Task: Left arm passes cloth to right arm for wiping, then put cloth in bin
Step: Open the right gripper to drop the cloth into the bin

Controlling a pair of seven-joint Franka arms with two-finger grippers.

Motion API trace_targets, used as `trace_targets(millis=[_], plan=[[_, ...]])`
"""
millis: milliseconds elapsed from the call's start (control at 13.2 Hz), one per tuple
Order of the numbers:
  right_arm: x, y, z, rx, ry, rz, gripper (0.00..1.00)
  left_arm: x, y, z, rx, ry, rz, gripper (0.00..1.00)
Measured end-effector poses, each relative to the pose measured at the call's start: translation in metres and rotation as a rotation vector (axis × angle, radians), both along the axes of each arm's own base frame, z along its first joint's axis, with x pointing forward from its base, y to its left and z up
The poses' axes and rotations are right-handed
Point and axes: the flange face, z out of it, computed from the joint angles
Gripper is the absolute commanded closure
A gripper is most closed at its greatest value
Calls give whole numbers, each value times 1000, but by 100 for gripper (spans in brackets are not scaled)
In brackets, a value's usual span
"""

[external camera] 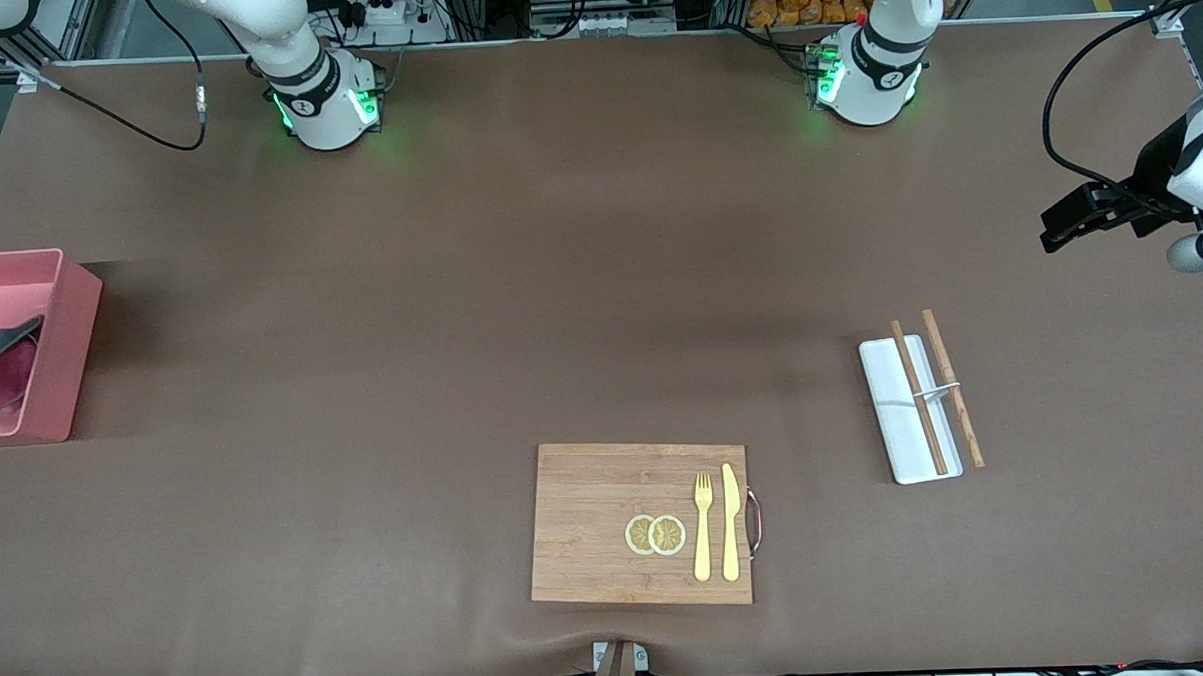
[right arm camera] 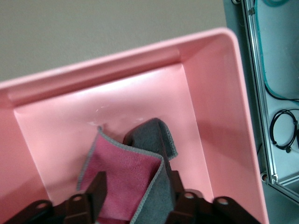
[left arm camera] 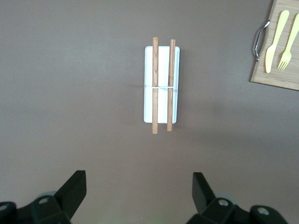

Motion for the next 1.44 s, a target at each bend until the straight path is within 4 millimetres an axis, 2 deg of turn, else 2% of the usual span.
trace_targets(millis=[227, 378, 453, 604, 680, 831, 1058, 1284, 1436], plan=[[6, 6, 28, -1, 15, 1, 0, 0, 1, 0, 0, 0, -1, 0], [11, 25, 67, 18, 79, 3, 0, 0, 3, 0, 0, 0, 1, 0], [18, 44, 89, 24, 109, 15, 0, 0, 3, 0, 0, 0, 2, 0], [35, 96, 129, 31, 162, 53, 0, 0, 4, 0, 0, 0, 3, 0], [43, 123, 143, 35, 187, 55, 0, 0, 4, 0, 0, 0, 2, 0], [60, 181, 161, 31, 213, 46, 0, 0, 4, 0, 0, -1, 1, 0], [86, 279, 188, 87, 173, 75, 0, 0, -1, 6, -1, -13, -9, 0], [95, 357, 227, 233, 80, 144, 0, 0, -2, 8, -2, -17, -10, 0], [92, 395, 252, 289, 39, 182, 0, 0, -2, 9, -3, -18, -10, 0]])
